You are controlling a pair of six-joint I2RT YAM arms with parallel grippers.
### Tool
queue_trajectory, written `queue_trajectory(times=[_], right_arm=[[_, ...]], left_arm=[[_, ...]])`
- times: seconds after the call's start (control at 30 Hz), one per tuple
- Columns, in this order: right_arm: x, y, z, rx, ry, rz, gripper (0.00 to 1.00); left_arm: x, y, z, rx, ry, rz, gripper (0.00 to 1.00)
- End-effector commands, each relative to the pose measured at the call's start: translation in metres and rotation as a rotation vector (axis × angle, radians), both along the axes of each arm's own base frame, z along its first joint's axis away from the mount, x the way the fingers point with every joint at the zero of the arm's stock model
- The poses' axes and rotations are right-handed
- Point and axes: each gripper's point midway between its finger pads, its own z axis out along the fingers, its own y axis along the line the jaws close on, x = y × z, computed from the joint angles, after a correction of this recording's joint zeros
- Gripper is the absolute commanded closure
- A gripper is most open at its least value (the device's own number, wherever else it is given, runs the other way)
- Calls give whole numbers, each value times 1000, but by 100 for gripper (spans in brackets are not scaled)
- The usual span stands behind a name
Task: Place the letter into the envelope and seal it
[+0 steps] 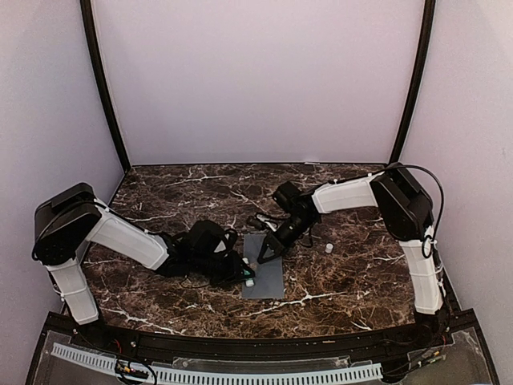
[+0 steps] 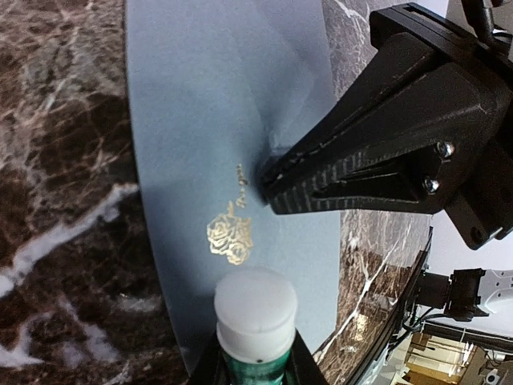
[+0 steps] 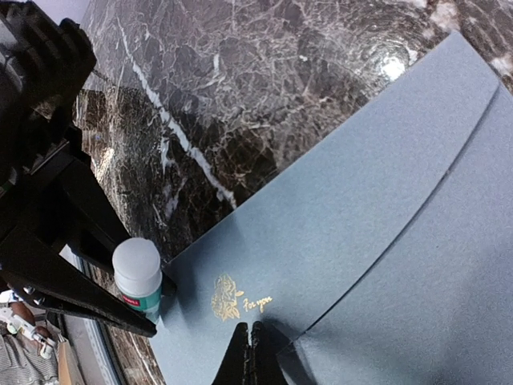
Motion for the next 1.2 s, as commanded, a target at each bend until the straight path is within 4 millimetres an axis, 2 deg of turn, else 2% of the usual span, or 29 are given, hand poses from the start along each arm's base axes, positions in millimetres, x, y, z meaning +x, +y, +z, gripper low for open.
queue_trajectory(times=[0.0,0.23,0.47,0.6,0.77,0.93,1.07,1.17], right_arm=[[-8,-8,-11,-40,6,11,100],[-34,-5,-5,-4,58,96,100],[-41,-9,-1,4,61,117,100],[-29,-12,-6,-38,18,82,100],[1,-17,-8,-64,-18,2,100],[20,-22,-7,-61,-33,-38,100],[28,-16,17,20,-61,-6,100],[25,-12,55,119,-108,52,98]], left_arm=[[-2,4,-19,62,43,8,100],[-6,9,-32,124,90,3,100],[-8,13,-36,148,98,2,100],[-9,12,-36,148,99,-5,100],[-12,14,-37,147,102,-14,100],[-14,15,-39,156,102,-27,100],[-12,12,-37,147,92,-40,100],[-6,2,-20,109,40,-75,100]])
